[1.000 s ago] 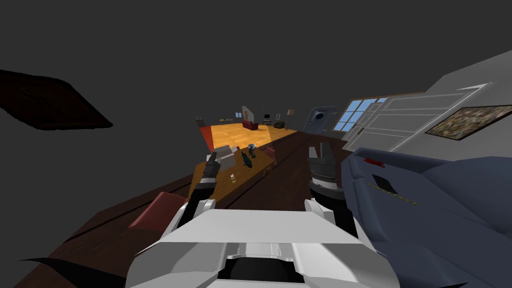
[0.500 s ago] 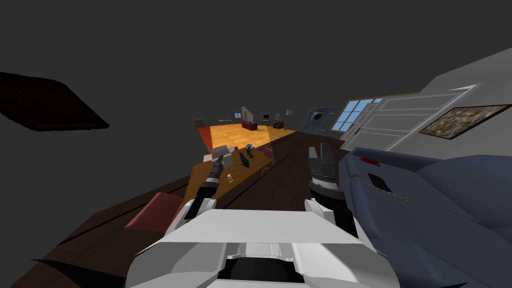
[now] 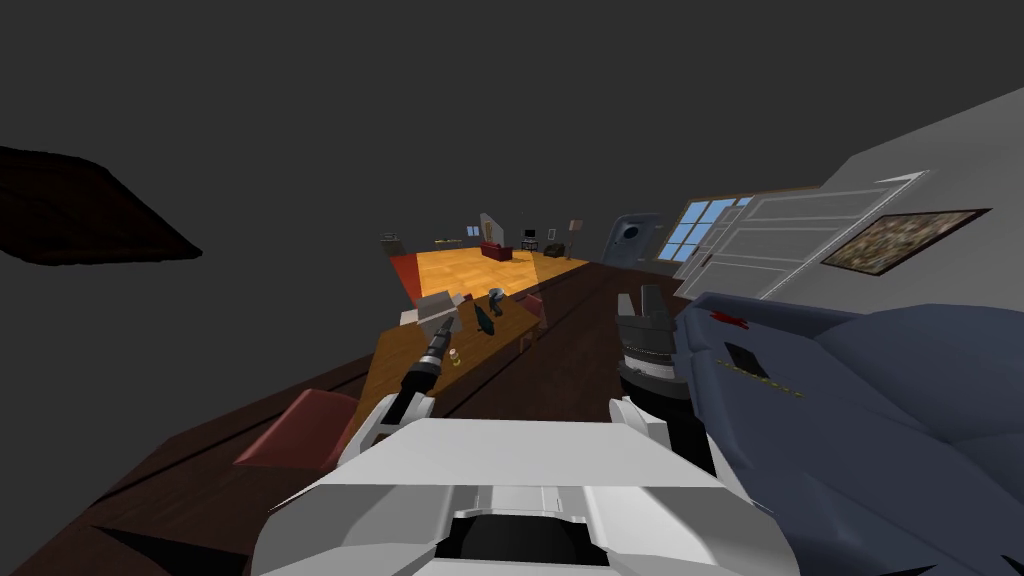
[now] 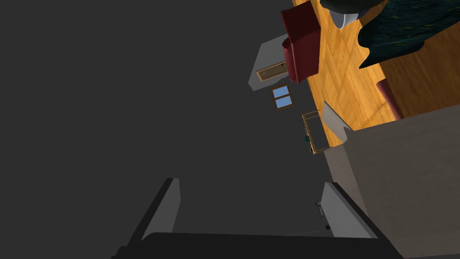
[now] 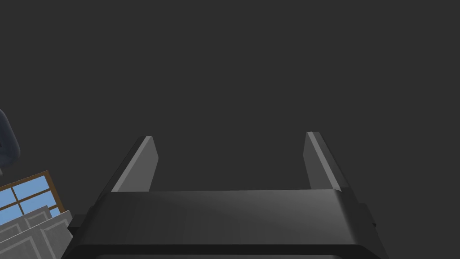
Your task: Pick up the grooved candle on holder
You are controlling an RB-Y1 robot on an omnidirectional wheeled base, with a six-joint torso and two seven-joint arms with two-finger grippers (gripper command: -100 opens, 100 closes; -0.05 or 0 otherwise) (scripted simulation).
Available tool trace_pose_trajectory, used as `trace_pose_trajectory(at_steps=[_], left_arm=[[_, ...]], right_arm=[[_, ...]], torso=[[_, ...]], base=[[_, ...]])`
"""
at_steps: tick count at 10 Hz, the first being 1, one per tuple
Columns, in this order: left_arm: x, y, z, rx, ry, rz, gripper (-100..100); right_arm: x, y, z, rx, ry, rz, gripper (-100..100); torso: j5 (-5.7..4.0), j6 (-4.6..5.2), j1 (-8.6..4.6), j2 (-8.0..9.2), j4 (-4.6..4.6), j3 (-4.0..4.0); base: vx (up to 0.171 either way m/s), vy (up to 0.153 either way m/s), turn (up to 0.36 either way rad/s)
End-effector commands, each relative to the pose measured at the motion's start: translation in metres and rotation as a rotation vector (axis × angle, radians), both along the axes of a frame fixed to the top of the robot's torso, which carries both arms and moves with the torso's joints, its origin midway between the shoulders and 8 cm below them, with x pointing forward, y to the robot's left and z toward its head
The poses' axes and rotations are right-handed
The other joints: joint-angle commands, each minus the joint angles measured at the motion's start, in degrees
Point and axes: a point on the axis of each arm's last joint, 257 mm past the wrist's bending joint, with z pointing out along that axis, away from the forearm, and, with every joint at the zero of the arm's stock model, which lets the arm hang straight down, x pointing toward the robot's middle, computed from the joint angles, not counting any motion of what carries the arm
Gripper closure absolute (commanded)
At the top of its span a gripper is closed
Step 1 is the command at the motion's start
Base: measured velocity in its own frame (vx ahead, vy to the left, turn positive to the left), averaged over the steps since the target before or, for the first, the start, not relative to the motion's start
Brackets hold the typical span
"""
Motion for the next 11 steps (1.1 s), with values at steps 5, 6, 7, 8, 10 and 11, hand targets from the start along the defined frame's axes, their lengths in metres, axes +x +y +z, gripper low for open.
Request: trace_pose_trajectory(at_steps=[5,6,7,8,10,11], left_arm=[[0.007,0.024,-0.079,0.072,0.214,0.027,-100],[0.007,0.029,-0.096,0.086,0.26,0.035,-100],[0.007,0.033,-0.109,0.101,0.3,0.041,-100],[0.005,0.04,-0.129,0.115,0.352,0.052,-100],[0.001,0.052,-0.16,0.144,0.439,0.07,-100],[-0.001,0.059,-0.174,0.158,0.48,0.079,-100]], right_arm=[[0.0,0.0,0.0,0.0,0.0,0.0,0],[0.0,0.0,0.0,0.0,0.0,0.0,0],[0.0,0.0,0.0,0.0,0.0,0.0,0],[0.0,0.0,0.0,0.0,0.0,0.0,0],[0.0,0.0,0.0,0.0,0.0,0.0,0],[0.0,0.0,0.0,0.0,0.0,0.0,0]], torso=[[0.0,-0.02,0.06,0.0,0.0,0.0],[0.01,0.0,0.07,0.0,0.0,0.0],[0.01,-0.01,0.07,0.0,0.0,0.0],[0.01,0.0,0.06,-0.02,0.0,-0.01],[0.01,0.0,0.07,-0.05,-0.01,-0.03],[0.02,-0.01,0.11,-0.08,-0.01,-0.04]], base=[[0.001,-0.046,-0.047],[0.001,-0.036,-0.076],[0.006,-0.04,-0.066],[0.009,-0.044,-0.056],[0.018,-0.028,-0.074],[0.03,-0.015,-0.059]])
